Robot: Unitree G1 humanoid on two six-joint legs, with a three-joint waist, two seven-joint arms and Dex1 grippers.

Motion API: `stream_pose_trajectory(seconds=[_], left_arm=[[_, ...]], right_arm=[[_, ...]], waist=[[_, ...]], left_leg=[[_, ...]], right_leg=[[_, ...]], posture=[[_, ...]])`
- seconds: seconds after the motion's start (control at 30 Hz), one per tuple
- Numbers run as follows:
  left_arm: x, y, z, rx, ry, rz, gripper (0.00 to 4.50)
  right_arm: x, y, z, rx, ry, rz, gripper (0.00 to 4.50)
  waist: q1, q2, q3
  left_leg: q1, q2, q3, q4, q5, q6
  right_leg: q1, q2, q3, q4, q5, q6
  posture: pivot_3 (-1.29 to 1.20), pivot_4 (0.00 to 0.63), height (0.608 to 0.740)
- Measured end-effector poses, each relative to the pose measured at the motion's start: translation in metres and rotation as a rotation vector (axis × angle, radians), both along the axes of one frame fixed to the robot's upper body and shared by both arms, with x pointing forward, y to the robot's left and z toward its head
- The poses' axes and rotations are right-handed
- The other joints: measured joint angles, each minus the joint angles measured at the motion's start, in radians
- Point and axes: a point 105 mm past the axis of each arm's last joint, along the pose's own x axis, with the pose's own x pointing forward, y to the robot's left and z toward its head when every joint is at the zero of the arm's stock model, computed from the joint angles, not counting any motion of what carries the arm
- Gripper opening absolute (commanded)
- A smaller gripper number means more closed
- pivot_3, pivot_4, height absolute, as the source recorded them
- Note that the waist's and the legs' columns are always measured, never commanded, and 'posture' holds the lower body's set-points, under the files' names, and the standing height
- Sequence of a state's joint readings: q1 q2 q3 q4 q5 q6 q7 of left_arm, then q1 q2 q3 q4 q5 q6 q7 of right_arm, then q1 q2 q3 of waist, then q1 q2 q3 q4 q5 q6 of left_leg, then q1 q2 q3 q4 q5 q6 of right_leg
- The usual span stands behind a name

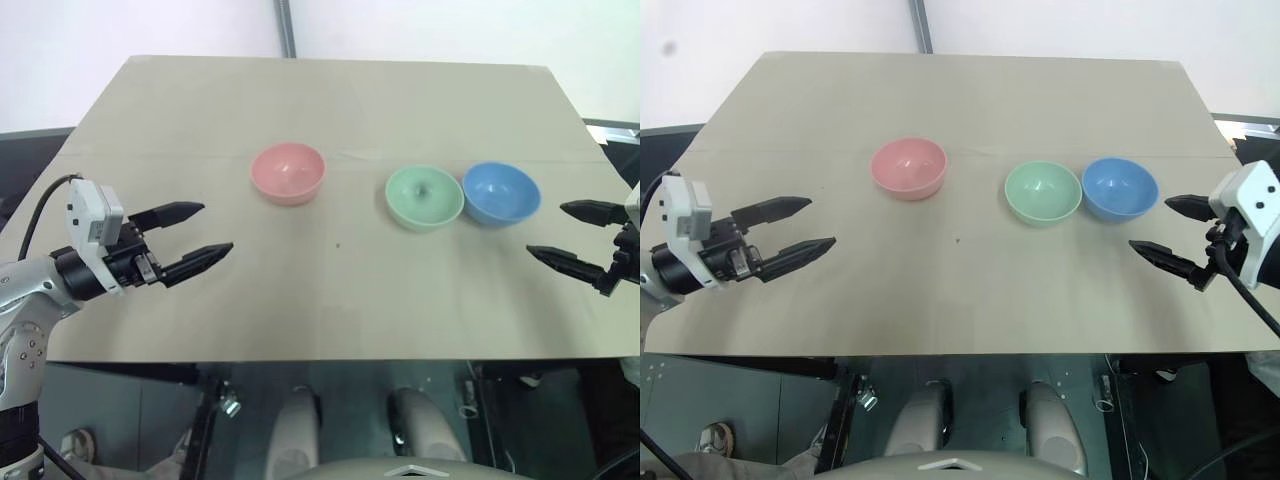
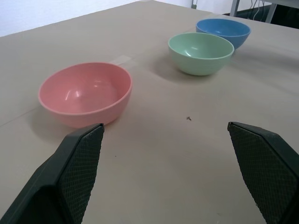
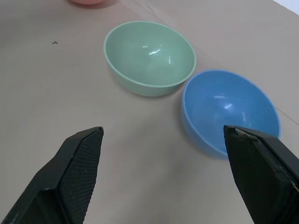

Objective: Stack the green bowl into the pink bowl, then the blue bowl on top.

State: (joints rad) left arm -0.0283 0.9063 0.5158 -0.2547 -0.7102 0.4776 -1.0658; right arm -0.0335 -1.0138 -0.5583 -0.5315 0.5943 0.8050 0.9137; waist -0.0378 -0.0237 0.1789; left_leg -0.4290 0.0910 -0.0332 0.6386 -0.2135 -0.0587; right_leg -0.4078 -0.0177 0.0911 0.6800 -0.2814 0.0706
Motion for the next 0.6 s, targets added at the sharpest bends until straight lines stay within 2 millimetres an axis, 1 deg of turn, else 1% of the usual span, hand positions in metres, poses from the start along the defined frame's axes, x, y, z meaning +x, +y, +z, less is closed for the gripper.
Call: stream_pose_trajectory(seconds=[0.07, 0.17, 0.2, 0.27, 0.37, 0.5, 0.57, 0.6], left_arm=[[0.0, 0.0, 0.0, 0.0, 0.0, 0.0, 4.5], [0.003, -0.005, 0.002, -0.011, 0.004, -0.006, 4.5], [0.003, -0.005, 0.002, -0.014, 0.003, -0.006, 4.5], [0.007, -0.009, 0.005, -0.038, -0.01, -0.003, 4.5], [0.012, -0.017, 0.003, -0.038, -0.025, 0.016, 4.5], [0.029, -0.021, -0.003, 0.12, -0.06, 0.143, 4.5], [0.037, -0.027, -0.003, 0.206, -0.071, 0.154, 4.5], [0.042, -0.032, -0.002, 0.281, -0.086, 0.142, 4.5]], right_arm=[[0.0, 0.0, 0.0, 0.0, 0.0, 0.0, 4.46], [0.005, 0.01, 0.001, 0.006, -0.005, 0.037, 4.46], [0.005, 0.011, 0.001, 0.006, -0.006, 0.039, 4.46], [0.01, 0.022, 0.002, 0.019, -0.018, 0.071, 4.46], [0.015, 0.04, 0.002, 0.057, -0.032, 0.132, 4.46], [0.016, 0.069, 0.002, 0.121, -0.051, 0.242, 4.46], [0.014, 0.086, 0.0, 0.148, -0.054, 0.304, 4.46], [0.012, 0.095, -0.002, 0.16, -0.054, 0.34, 4.46]], waist=[[0.0, 0.0, 0.0], [0.0, 0.0, 0.0], [0.0, 0.0, 0.0], [-0.001, 0.0, 0.0], [-0.001, 0.0, 0.0], [0.0, 0.0, 0.0], [0.003, 0.0, 0.0], [0.006, 0.0, 0.0]], left_leg=[[0.0, 0.0, 0.0, 0.0, 0.0, 0.0], [0.0, 0.0, 0.0, 0.0, 0.0, 0.0], [0.0, 0.0, 0.0, 0.0, 0.0, 0.0], [0.0, 0.0, 0.0, 0.0, 0.0, 0.0], [0.0, 0.0, 0.0, 0.0, 0.0, 0.0], [-0.001, 0.0, -0.001, 0.0, 0.0, 0.0], [-0.001, 0.0, -0.001, 0.001, 0.0, 0.0], [-0.001, 0.0, -0.001, 0.001, 0.0, 0.0]], right_leg=[[0.0, 0.0, 0.0, 0.0, 0.0, 0.0], [0.0, 0.0, 0.0, 0.0, 0.0, 0.0], [0.0, 0.0, 0.0, 0.0, 0.0, 0.0], [0.0, 0.0, 0.0, 0.0, 0.0, 0.0], [0.0, 0.0, 0.0, 0.0, 0.0, 0.0], [0.0, 0.0, 0.0, 0.0, 0.0, 0.0], [0.0, 0.0, -0.001, 0.0, 0.0, 0.0], [0.0, 0.0, -0.001, 0.0, 0.0, 0.0]], posture=[[0.0, 0.15, 0.74], [0.0, 0.15, 0.74], [0.0, 0.15, 0.74], [0.0, 0.15, 0.74], [0.0, 0.15, 0.74], [0.0, 0.15, 0.74], [0.0, 0.15, 0.74], [0.0, 0.15, 0.74]])
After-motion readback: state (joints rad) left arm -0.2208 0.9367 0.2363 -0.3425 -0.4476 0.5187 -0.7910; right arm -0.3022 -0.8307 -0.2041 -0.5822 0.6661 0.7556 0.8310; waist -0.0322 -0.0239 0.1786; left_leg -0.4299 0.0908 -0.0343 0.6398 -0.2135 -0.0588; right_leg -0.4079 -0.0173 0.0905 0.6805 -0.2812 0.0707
